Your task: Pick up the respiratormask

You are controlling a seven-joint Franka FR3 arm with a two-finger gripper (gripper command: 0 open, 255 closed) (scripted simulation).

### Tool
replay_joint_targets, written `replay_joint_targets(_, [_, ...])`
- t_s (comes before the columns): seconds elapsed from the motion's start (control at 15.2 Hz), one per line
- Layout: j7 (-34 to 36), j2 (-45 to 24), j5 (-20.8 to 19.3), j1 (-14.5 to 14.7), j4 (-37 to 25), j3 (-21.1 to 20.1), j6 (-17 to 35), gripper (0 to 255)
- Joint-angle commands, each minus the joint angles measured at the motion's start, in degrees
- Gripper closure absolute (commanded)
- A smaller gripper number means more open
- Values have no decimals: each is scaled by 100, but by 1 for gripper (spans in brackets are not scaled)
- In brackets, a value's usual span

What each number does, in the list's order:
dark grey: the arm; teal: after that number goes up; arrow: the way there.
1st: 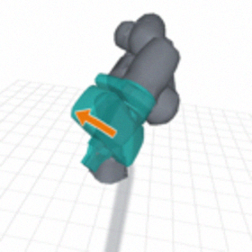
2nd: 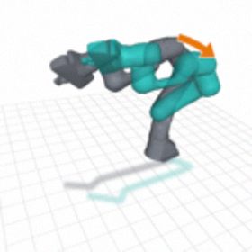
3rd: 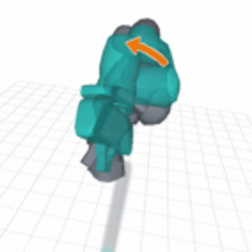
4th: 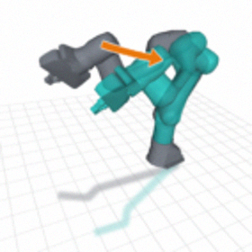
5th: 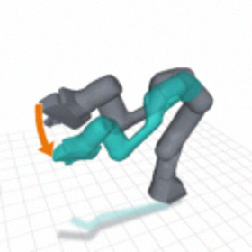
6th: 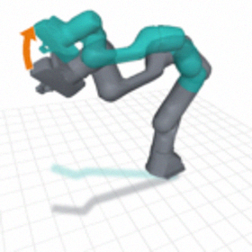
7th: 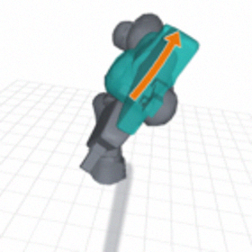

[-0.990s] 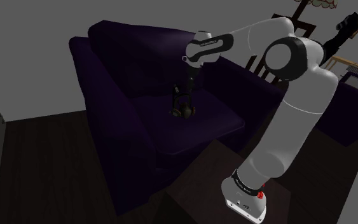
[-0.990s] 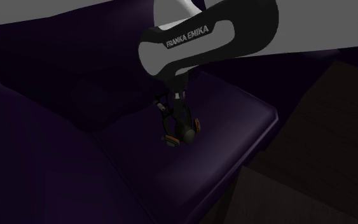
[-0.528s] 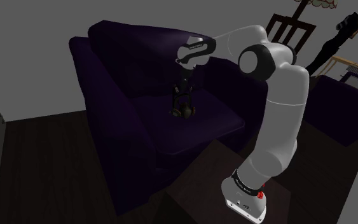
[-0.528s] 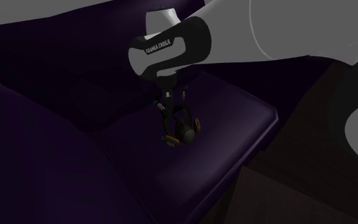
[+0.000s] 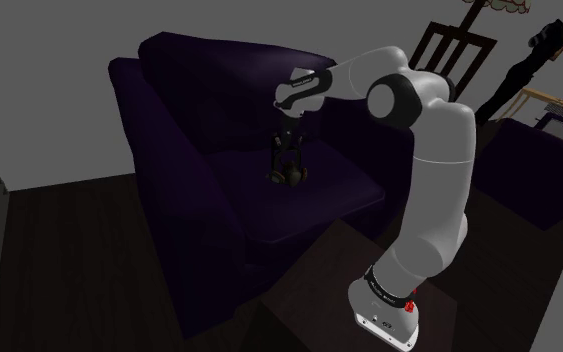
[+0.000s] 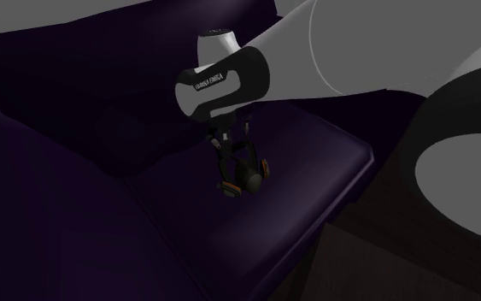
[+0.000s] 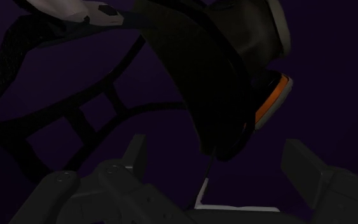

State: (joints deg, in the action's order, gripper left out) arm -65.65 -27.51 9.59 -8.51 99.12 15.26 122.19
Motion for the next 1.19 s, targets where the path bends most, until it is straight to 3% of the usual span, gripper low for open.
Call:
replay_joint_targets(0.0, [0,-19,6,0,0,-4,21,255])
replay_joint_targets(0.59, [-2,-12,5,0,9,-3,25,255])
replay_joint_targets(1.12, [69,279,-99,30,-199,50,-464,255])
